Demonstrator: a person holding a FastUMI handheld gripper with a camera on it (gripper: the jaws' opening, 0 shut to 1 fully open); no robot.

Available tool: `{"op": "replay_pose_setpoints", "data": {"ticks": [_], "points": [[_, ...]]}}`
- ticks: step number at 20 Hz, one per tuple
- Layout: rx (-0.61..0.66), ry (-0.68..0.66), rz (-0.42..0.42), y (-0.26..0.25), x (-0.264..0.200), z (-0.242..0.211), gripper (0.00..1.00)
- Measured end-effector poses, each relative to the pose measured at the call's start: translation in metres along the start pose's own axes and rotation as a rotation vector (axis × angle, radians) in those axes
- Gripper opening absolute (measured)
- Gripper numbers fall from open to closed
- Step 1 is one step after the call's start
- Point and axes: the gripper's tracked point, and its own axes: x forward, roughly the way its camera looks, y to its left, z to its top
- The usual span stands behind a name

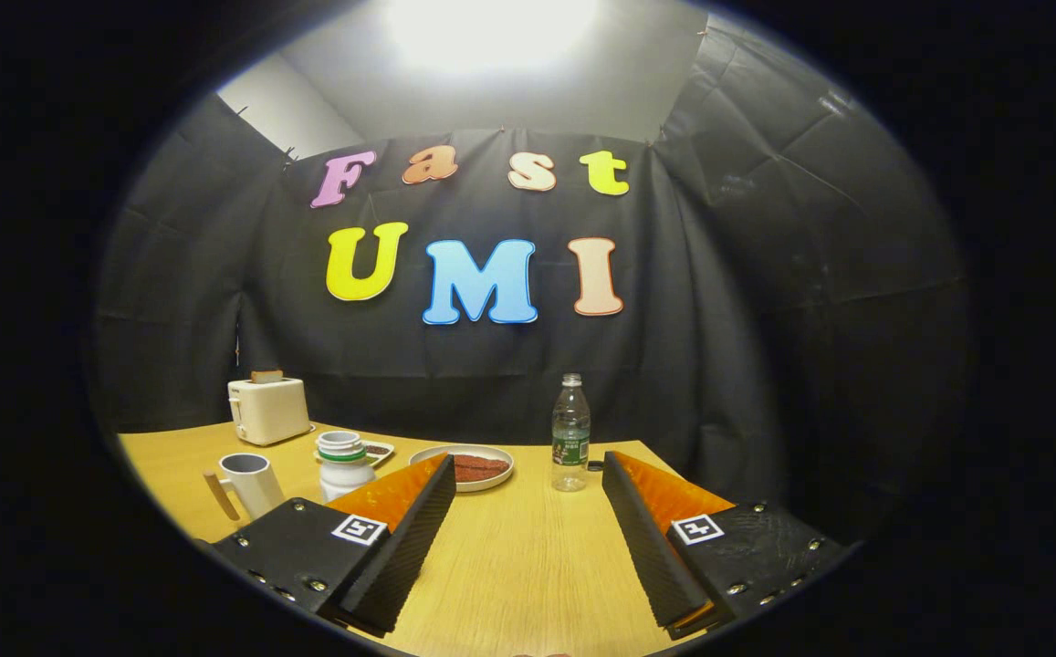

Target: Take the bottle from table, then pour the juice into the cup, finally place the bottle on the coaster

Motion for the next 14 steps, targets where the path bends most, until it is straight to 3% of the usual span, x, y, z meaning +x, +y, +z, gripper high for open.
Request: {"op": "replay_pose_setpoints", "data": {"ticks": [14], "points": [[0.035,0.083,0.187,0.104,-0.019,-0.051,0.98]]}}
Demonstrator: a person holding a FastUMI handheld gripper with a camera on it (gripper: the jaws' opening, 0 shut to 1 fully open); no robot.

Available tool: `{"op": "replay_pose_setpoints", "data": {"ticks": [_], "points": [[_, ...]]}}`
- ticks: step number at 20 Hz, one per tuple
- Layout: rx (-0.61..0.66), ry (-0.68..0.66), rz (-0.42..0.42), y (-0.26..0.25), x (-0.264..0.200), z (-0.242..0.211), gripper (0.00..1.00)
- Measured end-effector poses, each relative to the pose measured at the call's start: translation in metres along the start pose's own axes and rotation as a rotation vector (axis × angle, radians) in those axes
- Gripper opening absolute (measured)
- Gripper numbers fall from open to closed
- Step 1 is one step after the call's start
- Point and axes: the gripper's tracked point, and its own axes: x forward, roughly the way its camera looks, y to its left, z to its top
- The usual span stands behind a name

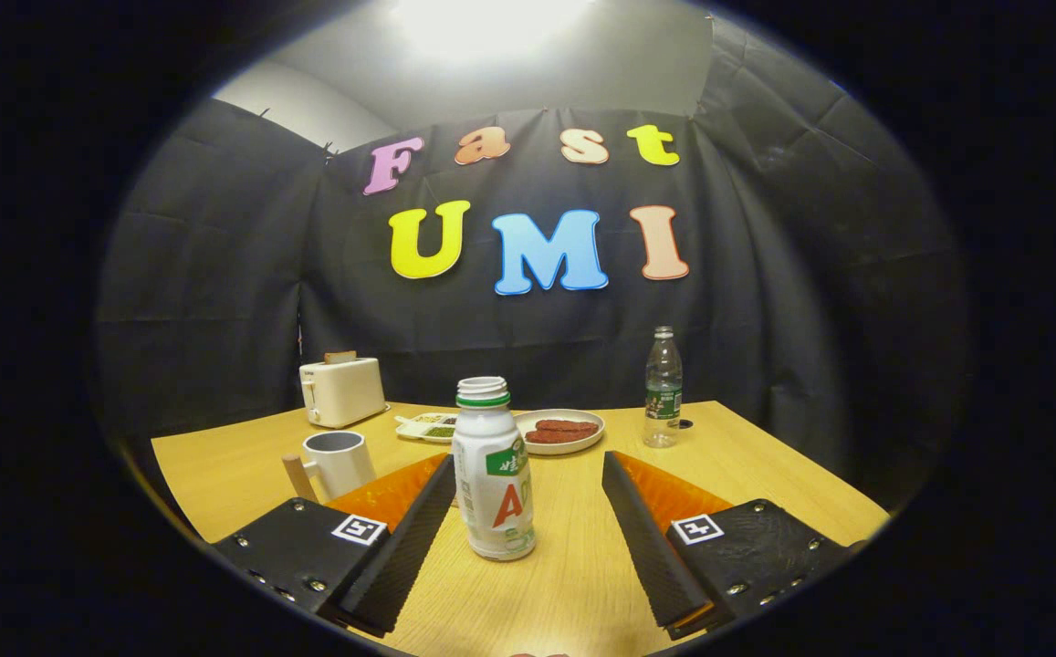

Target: Take the bottle from table, then pour the juice into the cup, finally place the bottle on the coaster

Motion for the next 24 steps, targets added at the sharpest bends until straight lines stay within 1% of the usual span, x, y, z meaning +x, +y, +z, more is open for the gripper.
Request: {"op": "replay_pose_setpoints", "data": {"ticks": [3,10,15,21,22,23,24], "points": [[-0.015,0.015,0.019,0.011,0.012,-0.01,0.98],[-0.006,0.055,0.039,0.026,0.045,-0.028,0.98],[-0.008,0.063,0.027,0.025,0.065,-0.031,0.98],[-0.001,0.088,0.0,0.02,0.079,-0.04,0.97],[0.004,0.091,0.0,0.02,0.078,-0.041,0.9],[0.006,0.098,0.0,0.022,0.08,-0.043,0.86],[0.001,0.097,-0.006,0.021,0.081,-0.041,0.79]]}}
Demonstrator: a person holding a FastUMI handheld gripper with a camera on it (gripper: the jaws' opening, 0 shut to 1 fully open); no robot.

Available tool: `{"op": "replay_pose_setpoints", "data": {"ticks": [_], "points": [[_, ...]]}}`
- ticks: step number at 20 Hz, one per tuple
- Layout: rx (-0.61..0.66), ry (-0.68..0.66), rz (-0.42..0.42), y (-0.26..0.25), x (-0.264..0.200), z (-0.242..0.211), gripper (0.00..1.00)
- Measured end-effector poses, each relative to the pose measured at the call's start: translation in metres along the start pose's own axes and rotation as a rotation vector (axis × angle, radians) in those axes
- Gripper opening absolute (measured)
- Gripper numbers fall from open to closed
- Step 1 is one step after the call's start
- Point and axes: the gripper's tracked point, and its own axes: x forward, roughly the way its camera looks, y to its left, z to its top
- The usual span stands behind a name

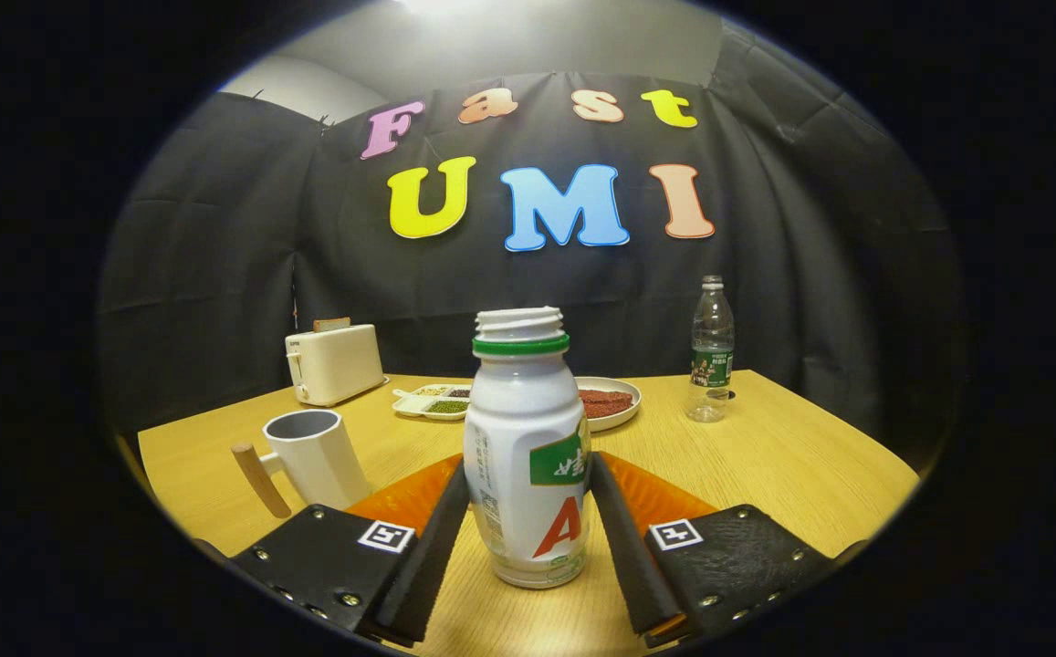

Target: Take the bottle from table, then pour the juice into the cup, finally place the bottle on the coaster

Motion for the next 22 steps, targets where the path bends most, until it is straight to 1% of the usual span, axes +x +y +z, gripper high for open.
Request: {"op": "replay_pose_setpoints", "data": {"ticks": [2,3,5,6,11,17,22], "points": [[-0.015,0.019,-0.028,-0.003,-0.001,-0.001,0.78],[-0.022,0.023,-0.03,-0.001,0.002,-0.001,0.75],[-0.043,0.025,-0.025,0.002,0.003,0.001,0.75],[-0.056,0.028,-0.023,0.003,0.004,0.001,0.71],[-0.153,0.037,-0.061,0.002,0.005,0.005,0.71],[-0.387,0.04,-0.118,0.009,0.009,0.021,0.71],[-0.587,0.029,-0.147,0.021,0.013,0.036,0.71]]}}
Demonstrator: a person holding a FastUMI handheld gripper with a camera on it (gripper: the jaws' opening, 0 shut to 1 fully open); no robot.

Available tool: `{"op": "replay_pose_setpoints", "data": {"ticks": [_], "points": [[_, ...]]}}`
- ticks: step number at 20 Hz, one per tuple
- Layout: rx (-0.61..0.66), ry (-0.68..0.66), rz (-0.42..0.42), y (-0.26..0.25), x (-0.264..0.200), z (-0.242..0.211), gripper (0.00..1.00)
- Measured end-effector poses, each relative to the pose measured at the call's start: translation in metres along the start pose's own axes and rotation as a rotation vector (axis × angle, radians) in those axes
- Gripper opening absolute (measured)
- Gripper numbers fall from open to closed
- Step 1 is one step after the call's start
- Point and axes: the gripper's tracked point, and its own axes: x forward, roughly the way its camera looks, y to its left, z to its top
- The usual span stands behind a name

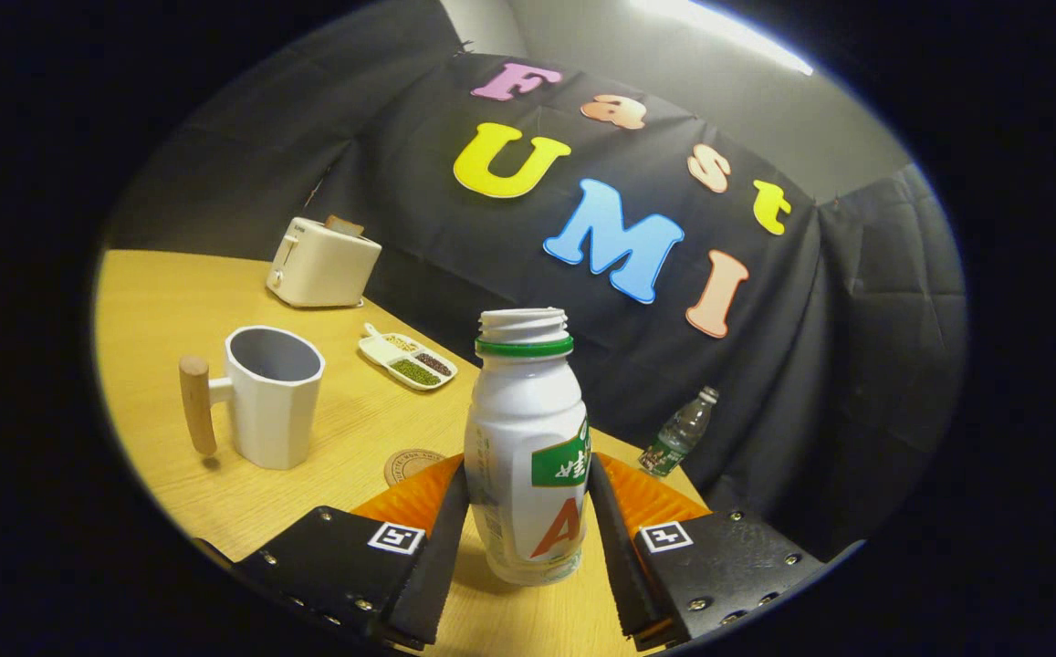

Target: Take the bottle from table, then pour the juice into the cup, finally place the bottle on the coaster

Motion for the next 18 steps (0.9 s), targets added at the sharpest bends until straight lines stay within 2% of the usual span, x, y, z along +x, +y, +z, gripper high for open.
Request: {"op": "replay_pose_setpoints", "data": {"ticks": [12,18], "points": [[-0.377,-0.044,-0.036,0.024,0.004,0.035,0.71],[-0.496,-0.037,-0.046,0.031,0.008,0.037,0.71]]}}
